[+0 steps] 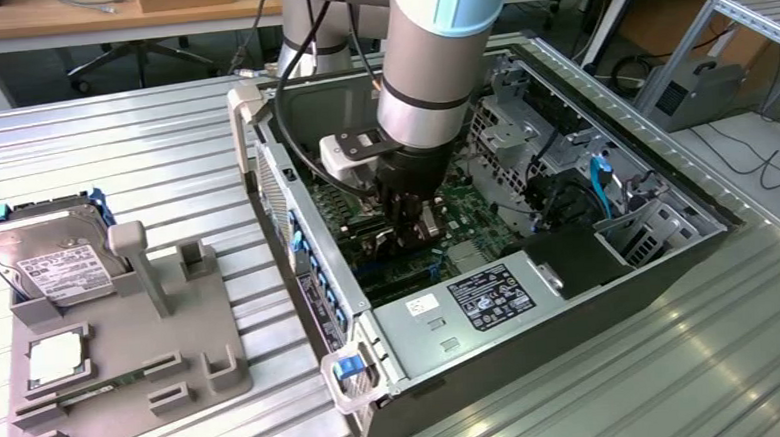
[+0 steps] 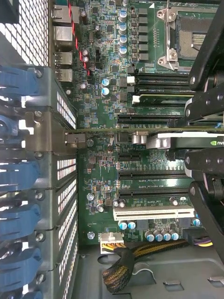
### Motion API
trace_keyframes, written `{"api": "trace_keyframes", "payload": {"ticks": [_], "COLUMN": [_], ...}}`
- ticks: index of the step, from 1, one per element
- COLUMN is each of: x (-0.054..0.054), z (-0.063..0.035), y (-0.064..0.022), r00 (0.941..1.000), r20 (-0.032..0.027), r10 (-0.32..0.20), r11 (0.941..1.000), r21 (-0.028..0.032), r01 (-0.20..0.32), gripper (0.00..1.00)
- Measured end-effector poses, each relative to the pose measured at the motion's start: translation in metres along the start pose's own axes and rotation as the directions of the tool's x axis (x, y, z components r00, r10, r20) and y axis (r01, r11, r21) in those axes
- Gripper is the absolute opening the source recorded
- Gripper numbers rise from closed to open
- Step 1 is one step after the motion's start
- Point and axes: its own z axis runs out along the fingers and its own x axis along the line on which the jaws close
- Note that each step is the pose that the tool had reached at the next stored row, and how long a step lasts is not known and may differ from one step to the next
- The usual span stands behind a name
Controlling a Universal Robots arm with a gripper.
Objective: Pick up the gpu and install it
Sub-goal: 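Insert the gpu into the slot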
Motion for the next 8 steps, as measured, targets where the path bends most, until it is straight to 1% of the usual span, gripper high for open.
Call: {"api": "trace_keyframes", "payload": {"ticks": [8], "x": [0.0000], "z": [0.0000], "y": [0.0000], "r00": [1.0000], "r20": [0.0003], "r10": [0.000], "r11": [1.0000], "r21": [0.0000], "r01": [0.000], "gripper": [0.27]}}
